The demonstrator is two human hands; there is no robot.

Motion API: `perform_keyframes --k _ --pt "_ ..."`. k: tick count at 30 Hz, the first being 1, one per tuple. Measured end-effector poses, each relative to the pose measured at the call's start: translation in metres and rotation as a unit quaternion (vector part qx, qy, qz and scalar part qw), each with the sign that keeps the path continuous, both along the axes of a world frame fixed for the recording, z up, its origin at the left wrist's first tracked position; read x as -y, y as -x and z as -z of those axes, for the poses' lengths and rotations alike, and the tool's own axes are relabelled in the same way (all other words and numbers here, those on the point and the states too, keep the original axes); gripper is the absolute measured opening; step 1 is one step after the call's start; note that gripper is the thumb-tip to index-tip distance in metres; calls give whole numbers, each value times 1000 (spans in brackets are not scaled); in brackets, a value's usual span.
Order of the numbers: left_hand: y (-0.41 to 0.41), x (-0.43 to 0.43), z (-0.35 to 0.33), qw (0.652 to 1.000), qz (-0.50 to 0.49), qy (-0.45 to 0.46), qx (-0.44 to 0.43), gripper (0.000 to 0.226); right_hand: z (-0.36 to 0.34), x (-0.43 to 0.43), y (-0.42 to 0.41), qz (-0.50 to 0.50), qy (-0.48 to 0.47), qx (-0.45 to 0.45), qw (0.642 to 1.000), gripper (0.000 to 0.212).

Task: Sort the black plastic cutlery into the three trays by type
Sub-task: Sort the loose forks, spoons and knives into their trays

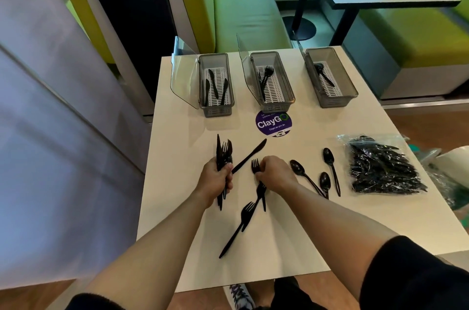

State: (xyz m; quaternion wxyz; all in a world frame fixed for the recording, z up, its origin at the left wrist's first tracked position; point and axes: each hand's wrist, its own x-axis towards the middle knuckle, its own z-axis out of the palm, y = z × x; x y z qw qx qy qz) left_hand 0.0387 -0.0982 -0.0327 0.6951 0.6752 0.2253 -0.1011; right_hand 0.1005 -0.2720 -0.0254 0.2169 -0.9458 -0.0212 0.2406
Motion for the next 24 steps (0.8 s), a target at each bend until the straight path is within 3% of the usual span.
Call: perform_keyframes --k 8,13,17,24 --pt "3 -7 -4 1000 -14 9 -12 25 -8 4 -20 105 -120 29 987 4" --pt "2 -6 -2 1000 -10 6 -8 17 -16 9 -24 149 -205 67 965 11" --pt "-1 -5 1 1000 -3 4 -3 11 -13 18 -8 121 -147 38 981 16" --pt "-1 6 5 1000 19 8 -8 20 -7 31 22 69 -21 18 997 55"
